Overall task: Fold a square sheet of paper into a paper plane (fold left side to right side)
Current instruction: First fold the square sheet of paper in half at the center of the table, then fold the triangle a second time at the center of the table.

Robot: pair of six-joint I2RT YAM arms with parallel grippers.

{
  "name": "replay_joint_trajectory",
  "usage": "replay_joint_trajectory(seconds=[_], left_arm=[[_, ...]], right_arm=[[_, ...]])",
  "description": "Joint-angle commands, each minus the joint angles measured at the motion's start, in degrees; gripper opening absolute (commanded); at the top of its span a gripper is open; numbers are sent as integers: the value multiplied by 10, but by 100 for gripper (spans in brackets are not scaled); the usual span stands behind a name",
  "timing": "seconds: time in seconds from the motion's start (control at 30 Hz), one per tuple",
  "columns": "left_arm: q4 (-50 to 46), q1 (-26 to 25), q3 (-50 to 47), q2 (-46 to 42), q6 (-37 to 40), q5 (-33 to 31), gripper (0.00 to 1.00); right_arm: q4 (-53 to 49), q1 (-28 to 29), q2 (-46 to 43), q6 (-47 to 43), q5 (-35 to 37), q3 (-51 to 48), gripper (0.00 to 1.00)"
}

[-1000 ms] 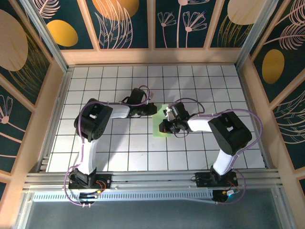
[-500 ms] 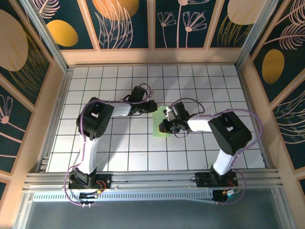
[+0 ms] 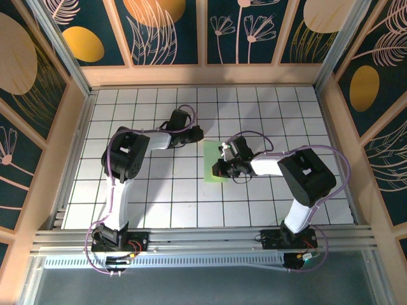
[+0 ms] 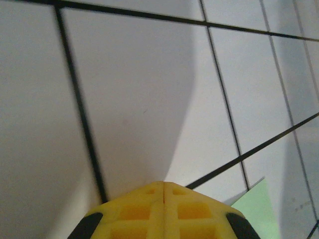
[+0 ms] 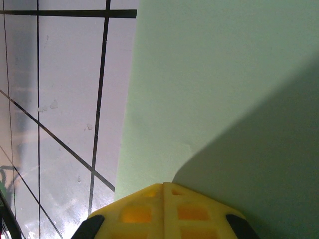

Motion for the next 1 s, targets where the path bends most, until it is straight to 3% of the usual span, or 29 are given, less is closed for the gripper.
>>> replay_joint_trajectory(seconds=[0.0,0.3,0.47,0.67,0.97], left_arm=[[5,6,-56,-81,-6,-16,0],[13,-52,-199,-197,-57,35,0],[18,-89,-220,-190,-74,40,0],[9,-93,-207,-161,-57,59,0],[-31,-96,-195,-124,-40,23,0]], right_arm=[[-76,-4,31,14,42,-33,0],[-53,0,33,28,40,-33,0],[-51,2,34,29,42,-36,0],[-51,5,37,29,42,-34,0],[-52,7,29,33,30,-16,0]])
